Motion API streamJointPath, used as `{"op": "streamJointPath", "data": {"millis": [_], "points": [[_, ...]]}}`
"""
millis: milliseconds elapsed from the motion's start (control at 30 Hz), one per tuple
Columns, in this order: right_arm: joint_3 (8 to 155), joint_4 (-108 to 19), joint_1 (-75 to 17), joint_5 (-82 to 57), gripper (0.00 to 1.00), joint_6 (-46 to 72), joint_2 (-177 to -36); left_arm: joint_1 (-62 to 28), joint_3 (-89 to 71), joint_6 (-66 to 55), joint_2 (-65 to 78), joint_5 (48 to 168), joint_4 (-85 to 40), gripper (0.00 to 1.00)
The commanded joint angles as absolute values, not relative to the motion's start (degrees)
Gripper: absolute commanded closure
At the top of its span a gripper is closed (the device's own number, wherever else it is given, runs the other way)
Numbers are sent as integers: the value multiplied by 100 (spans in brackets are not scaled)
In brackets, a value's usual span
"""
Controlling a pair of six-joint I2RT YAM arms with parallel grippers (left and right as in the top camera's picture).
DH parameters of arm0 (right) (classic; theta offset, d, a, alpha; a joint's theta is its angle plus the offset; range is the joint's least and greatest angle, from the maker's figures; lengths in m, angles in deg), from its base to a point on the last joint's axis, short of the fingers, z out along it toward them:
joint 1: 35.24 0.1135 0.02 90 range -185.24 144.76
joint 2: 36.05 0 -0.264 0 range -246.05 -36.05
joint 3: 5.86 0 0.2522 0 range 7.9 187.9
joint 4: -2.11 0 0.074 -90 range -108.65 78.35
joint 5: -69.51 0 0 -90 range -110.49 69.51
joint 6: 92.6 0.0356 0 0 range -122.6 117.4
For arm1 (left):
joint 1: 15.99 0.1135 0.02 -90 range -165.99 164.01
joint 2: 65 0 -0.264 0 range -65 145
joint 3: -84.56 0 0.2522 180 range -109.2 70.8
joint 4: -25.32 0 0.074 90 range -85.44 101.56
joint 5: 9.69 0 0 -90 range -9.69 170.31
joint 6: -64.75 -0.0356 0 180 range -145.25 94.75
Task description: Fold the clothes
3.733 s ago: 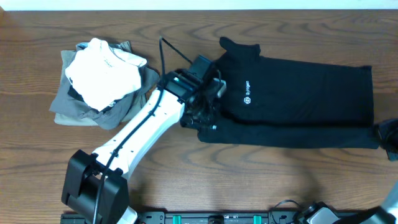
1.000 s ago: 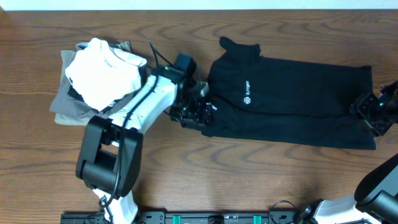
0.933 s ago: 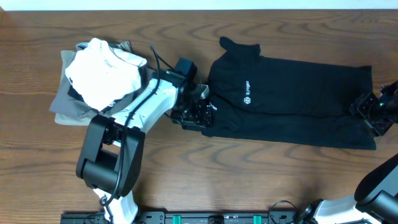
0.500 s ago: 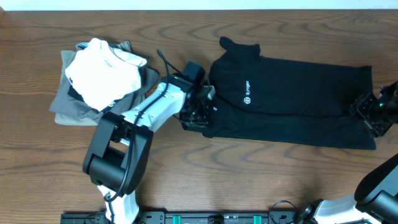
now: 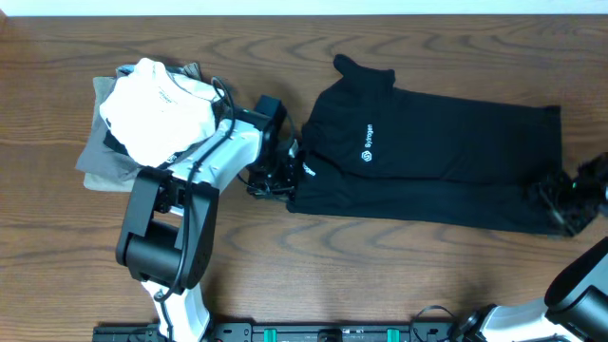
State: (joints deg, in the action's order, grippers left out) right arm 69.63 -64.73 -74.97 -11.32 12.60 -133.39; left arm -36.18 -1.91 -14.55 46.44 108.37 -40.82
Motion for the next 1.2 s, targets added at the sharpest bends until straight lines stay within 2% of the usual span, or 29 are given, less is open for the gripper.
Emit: {"op": "streamJointPath", "data": {"millis": [0, 200, 267, 367, 433, 533, 767, 1000, 1067, 1100, 1133, 1167], "points": [[6611, -6224, -7789, -1202, 31, 1586, -13356, -3602, -187, -1510, 4556, 10701, -4134, 94], [5984, -5420, -7846, -1147, 34, 1816, -13356, -3609, -187, -1510, 4556, 10682, -4086, 94], [5763, -5026, -7846, -1147, 41, 1955, -13356, -3609, -187, -1512, 4556, 10682, -4091, 94], [5597, -4674, -7846, -1145, 57, 2080, -13356, -3609, -187, -1510, 4556, 10682, -4113, 94], [5661, -4718, -7881, -1178, 80, 2069, -13334, -3609, -187, -1512, 4556, 10675, -4182, 94], [5962, -5170, -8008, -1357, 99, 2071, -13229, -3609, -187, -1514, 4545, 10660, -4268, 94], [6959, -6965, -8297, -2437, 99, 1940, -12665, -3609, -187, -1660, 4440, 10662, -4814, 94], [7014, -7111, -8290, -2819, 96, 1792, -12025, -3609, -187, -1660, 4292, 10588, -5852, 94], [7014, -7100, -8288, -2799, 83, 1792, -11949, -3611, -187, -1663, 4261, 10522, -5953, 94], [7014, -7085, -8286, -2795, 72, 1792, -11938, -3609, -187, -1663, 4244, 10511, -5951, 90], [7014, -7076, -8286, -2769, 62, 1794, -11938, -3609, -187, -1663, 4226, 10511, -5933, 86], [7014, -7061, -8286, -2743, 57, 1794, -11940, -3609, -189, -1663, 4202, 10511, -5929, 76]]}}
